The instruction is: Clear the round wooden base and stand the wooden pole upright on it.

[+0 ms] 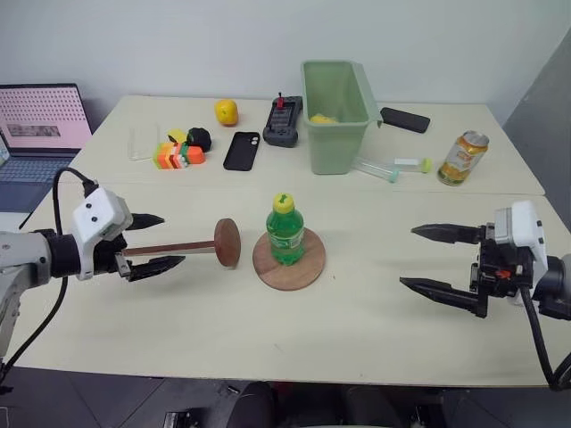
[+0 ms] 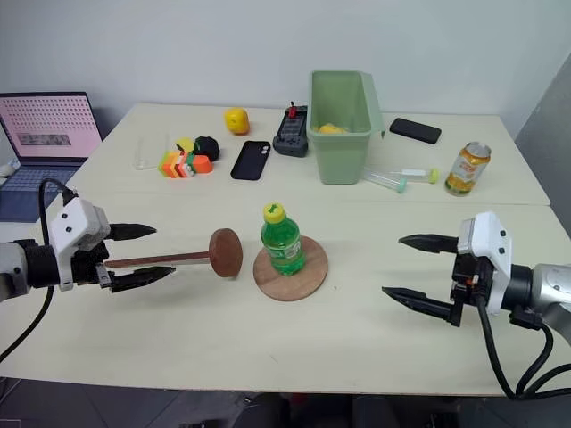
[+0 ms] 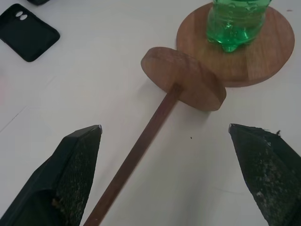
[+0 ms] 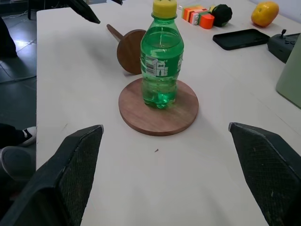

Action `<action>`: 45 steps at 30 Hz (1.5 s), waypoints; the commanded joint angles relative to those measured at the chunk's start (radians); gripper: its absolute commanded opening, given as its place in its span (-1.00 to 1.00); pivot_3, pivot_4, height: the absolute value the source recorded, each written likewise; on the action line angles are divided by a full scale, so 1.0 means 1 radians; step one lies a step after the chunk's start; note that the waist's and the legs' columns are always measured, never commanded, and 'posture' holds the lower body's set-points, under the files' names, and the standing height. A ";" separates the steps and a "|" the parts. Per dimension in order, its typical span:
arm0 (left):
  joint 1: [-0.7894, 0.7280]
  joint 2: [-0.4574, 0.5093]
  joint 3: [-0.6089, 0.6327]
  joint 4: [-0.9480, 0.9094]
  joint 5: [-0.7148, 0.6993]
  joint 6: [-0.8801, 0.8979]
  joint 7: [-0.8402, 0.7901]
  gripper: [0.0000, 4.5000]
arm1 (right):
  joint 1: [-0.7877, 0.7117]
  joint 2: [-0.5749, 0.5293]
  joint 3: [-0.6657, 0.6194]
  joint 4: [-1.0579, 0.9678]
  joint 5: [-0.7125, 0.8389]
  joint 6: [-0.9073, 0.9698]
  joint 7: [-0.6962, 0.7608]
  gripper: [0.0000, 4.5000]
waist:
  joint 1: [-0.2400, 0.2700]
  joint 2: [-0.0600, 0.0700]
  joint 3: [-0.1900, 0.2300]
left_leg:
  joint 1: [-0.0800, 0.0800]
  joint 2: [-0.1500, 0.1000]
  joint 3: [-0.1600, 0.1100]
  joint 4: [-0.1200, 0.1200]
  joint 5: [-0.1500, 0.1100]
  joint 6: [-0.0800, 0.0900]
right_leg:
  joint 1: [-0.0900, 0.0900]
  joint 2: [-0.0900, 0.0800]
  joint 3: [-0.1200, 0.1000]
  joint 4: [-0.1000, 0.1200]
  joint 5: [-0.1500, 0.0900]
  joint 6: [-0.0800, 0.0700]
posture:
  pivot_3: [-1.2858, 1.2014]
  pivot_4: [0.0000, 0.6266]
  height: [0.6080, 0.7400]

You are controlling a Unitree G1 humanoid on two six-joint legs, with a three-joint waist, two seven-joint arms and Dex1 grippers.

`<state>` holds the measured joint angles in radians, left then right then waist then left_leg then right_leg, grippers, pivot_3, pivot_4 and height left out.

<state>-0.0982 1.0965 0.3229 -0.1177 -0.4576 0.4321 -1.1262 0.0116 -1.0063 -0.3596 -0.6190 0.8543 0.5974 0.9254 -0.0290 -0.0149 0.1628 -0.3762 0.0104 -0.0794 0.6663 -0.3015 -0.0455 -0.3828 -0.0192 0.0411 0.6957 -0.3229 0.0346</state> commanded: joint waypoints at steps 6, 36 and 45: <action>-0.083 0.008 0.005 -0.041 -0.019 0.005 -0.012 1.00 | -0.044 0.015 0.012 -0.017 -0.008 -0.004 -0.010 0.99 | 0.000 -0.001 0.000 | 0.000 0.000 0.000 0.000 0.000 0.000 | 0.000 0.000 0.000 0.000 0.000 0.000 | 0.03 -0.52 1.00; -0.234 -0.055 -0.177 -0.056 -0.069 -0.055 -0.235 1.00 | -0.210 0.171 0.260 0.000 -0.106 0.001 -0.128 0.99 | -0.001 -0.001 0.001 | -0.001 0.000 0.001 0.000 0.000 0.000 | -0.001 0.001 0.000 0.000 0.000 0.000 | 0.03 -0.52 1.00; -0.334 -0.093 -0.290 -0.032 -0.017 -0.086 -0.279 1.00 | -0.409 0.490 0.597 0.242 -0.380 -0.069 -0.233 0.99 | -0.004 -0.001 0.001 | -0.006 0.000 0.000 0.002 0.000 0.000 | -0.007 0.004 0.000 0.001 0.000 0.000 | 0.03 -0.52 1.00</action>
<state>-0.4067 0.9953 0.0316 -0.1429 -0.4786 0.3621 -1.3936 -0.3687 -0.5480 0.2014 -0.3927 0.4969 0.5628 0.6886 -0.0332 -0.0162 0.1635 -0.3821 0.0105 -0.0791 0.6684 -0.3014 -0.0457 -0.3894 -0.0157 0.0407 0.6966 -0.3229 0.0346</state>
